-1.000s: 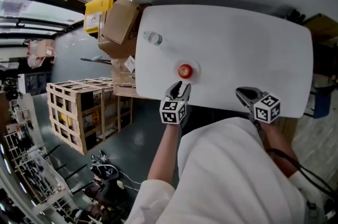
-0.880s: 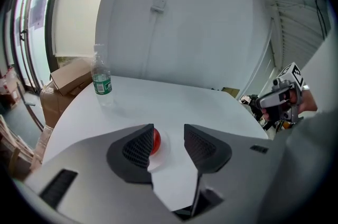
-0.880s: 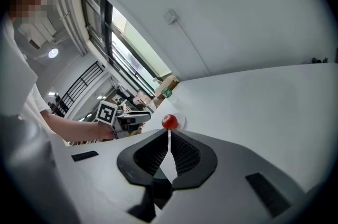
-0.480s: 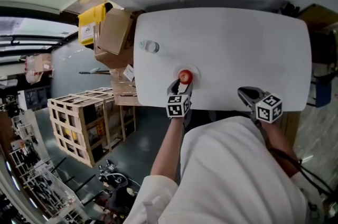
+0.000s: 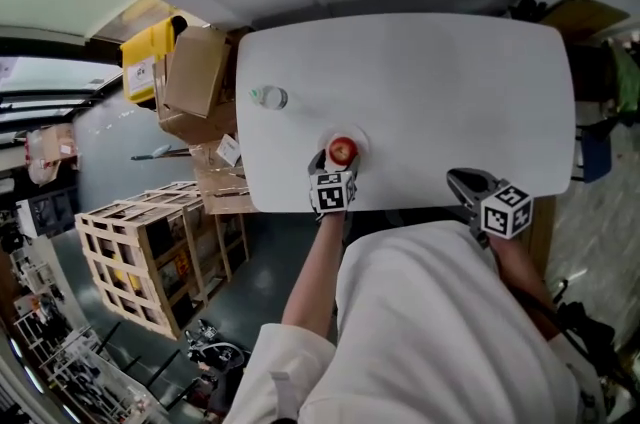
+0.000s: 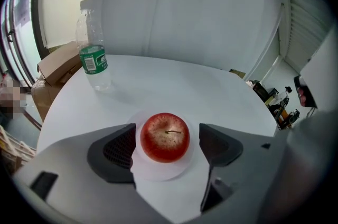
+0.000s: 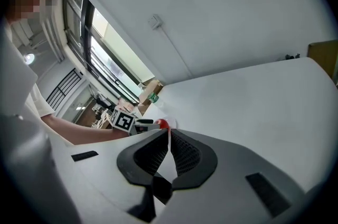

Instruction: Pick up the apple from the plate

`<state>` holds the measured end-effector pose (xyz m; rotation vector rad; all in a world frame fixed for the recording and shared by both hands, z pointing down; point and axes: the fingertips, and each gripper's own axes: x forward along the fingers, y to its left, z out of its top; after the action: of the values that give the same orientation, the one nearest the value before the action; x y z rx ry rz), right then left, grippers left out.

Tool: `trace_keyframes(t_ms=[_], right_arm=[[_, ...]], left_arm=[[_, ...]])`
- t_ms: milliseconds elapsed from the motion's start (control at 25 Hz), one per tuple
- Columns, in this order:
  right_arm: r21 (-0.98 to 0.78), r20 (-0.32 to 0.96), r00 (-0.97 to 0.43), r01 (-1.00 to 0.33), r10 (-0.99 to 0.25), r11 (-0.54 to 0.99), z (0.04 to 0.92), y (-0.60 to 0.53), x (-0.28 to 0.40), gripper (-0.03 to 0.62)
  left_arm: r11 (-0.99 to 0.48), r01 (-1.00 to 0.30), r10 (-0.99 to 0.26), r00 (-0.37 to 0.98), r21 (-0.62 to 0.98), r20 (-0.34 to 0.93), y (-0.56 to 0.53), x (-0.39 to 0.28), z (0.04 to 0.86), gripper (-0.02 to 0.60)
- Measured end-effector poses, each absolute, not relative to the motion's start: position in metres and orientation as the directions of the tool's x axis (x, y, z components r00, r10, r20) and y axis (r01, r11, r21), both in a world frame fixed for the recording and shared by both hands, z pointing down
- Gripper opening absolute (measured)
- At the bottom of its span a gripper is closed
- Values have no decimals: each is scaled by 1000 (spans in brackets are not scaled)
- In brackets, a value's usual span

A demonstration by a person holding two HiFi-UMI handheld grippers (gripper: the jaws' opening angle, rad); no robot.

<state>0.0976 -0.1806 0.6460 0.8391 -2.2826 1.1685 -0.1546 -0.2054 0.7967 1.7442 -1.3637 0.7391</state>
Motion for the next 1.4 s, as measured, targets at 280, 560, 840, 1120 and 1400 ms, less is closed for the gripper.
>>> trace_keyframes(t_ms=[280, 560, 840, 1120, 1400], right_arm=[[-528, 652, -666, -742, -363, 412, 642, -169, 109, 38], [-506, 669, -622, -782, -407, 364, 639, -163, 118, 38], [-493, 681, -606, -794, -411, 355, 640, -157, 103, 38], [-491, 673, -603, -797, -428, 352, 640, -151, 82, 38], [-471, 668, -588, -808, -455, 353, 639, -144, 68, 38]], left_arm=[[-139, -964, -461, 265, 226, 847, -203, -155, 824, 374], [-168, -949, -450, 315, 268, 836, -204, -153, 818, 337], [-199, -921, -462, 390, 336, 797, -198, -155, 797, 337], [-247, -885, -472, 466, 395, 748, -190, -162, 775, 337], [-332, -836, -474, 548, 436, 689, -185, -173, 748, 336]])
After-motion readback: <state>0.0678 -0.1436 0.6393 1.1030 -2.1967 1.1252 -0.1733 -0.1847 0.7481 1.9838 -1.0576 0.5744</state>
